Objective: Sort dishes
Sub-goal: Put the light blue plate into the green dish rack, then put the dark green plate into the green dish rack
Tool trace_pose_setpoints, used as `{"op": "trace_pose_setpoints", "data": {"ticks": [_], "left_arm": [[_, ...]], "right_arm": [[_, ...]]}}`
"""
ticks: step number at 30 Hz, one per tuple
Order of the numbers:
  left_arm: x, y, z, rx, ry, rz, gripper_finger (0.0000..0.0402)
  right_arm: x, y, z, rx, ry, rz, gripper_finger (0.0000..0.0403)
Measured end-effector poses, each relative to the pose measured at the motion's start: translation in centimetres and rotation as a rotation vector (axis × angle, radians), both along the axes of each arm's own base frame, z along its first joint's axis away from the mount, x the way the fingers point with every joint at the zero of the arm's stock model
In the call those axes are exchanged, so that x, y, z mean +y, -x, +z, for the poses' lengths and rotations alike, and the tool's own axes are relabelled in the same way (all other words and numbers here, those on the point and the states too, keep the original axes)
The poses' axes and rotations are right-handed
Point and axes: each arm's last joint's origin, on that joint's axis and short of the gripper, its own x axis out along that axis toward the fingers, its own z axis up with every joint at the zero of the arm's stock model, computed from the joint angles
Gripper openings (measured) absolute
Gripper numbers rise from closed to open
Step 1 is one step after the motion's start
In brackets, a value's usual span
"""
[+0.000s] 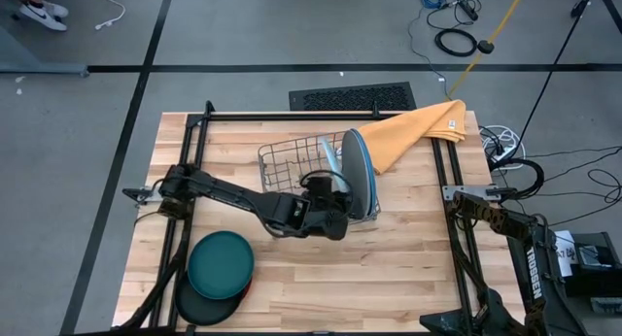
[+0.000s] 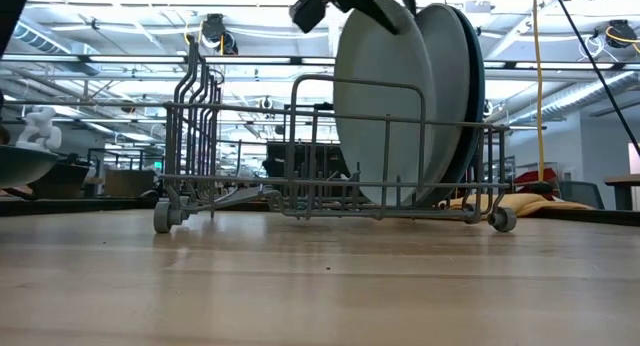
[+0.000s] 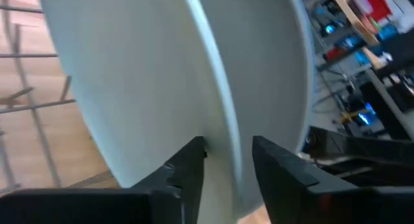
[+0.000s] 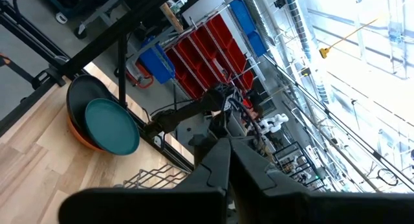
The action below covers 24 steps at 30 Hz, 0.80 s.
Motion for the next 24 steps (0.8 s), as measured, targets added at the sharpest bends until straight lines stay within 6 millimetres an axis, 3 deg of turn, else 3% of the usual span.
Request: {"op": "trace_pose_setpoints", "data": {"ticks": [10, 24], "left_arm": [[1.3, -1.4, 0.9, 0.043, -0.097, -0.276, 0.0173], [-0.2, -0.2, 2.3, 0.084, -0.220, -0.322, 0.0173]], "right_arm": [[0.0, 0.0, 0.0, 0.000, -0.001, 0.000, 0.0000], [0.0, 0.0, 0.0, 0.003, -0.006, 0.002, 0.0000]]}}
